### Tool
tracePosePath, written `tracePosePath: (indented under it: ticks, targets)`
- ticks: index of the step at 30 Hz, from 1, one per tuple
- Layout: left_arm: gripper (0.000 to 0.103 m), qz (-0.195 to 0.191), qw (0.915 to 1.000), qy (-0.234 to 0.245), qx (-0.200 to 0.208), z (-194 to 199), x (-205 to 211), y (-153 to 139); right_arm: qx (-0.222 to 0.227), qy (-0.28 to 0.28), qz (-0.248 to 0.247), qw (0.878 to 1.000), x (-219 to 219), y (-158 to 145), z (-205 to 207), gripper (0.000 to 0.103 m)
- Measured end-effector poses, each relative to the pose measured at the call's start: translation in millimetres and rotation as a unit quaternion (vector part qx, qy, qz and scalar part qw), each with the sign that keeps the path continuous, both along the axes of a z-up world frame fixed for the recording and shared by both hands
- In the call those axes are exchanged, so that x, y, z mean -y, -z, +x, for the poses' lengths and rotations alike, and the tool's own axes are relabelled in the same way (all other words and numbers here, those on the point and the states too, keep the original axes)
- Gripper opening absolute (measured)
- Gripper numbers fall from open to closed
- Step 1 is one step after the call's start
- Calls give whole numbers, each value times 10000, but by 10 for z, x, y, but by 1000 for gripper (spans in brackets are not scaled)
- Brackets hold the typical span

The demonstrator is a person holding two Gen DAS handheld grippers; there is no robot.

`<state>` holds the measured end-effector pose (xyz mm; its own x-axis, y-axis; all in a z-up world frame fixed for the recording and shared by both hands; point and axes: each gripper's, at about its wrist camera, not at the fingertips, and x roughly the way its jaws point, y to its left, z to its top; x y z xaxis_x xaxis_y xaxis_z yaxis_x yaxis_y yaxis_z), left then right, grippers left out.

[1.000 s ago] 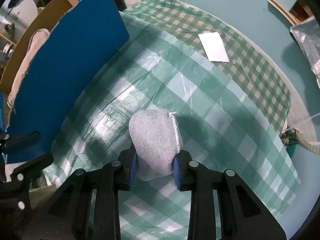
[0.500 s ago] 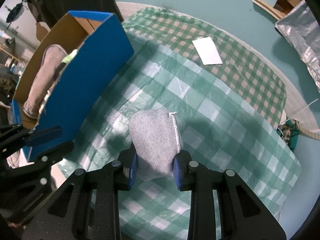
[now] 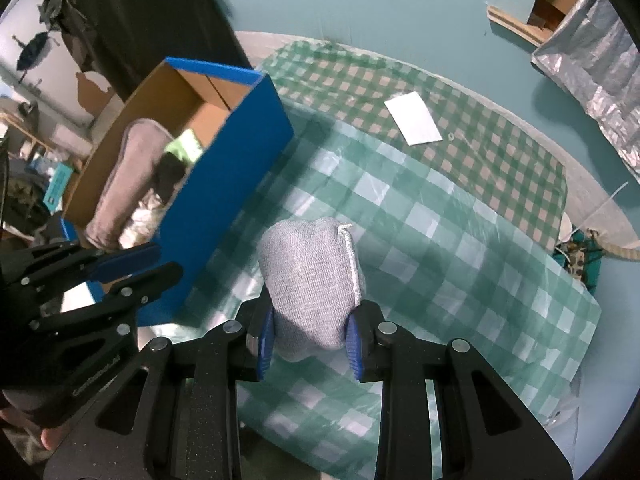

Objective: Organize soft objects
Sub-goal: 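Lift the white sock with the right gripper and carry it over the box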

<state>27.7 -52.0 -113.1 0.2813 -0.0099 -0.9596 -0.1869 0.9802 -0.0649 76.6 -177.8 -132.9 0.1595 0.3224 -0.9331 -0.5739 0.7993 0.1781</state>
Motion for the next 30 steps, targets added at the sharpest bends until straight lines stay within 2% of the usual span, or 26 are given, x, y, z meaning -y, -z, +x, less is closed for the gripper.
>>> tracePosePath:
  ticks: [14, 30]
  targets:
    - [20, 145, 9994, -239, 182, -175, -360, -285, 97, 34, 205, 9997, -191, -274, -192, 28]
    - [20, 259, 9965, -770, 195, -440, -990, -385, 173, -295, 379, 9987, -818, -448, -310, 28]
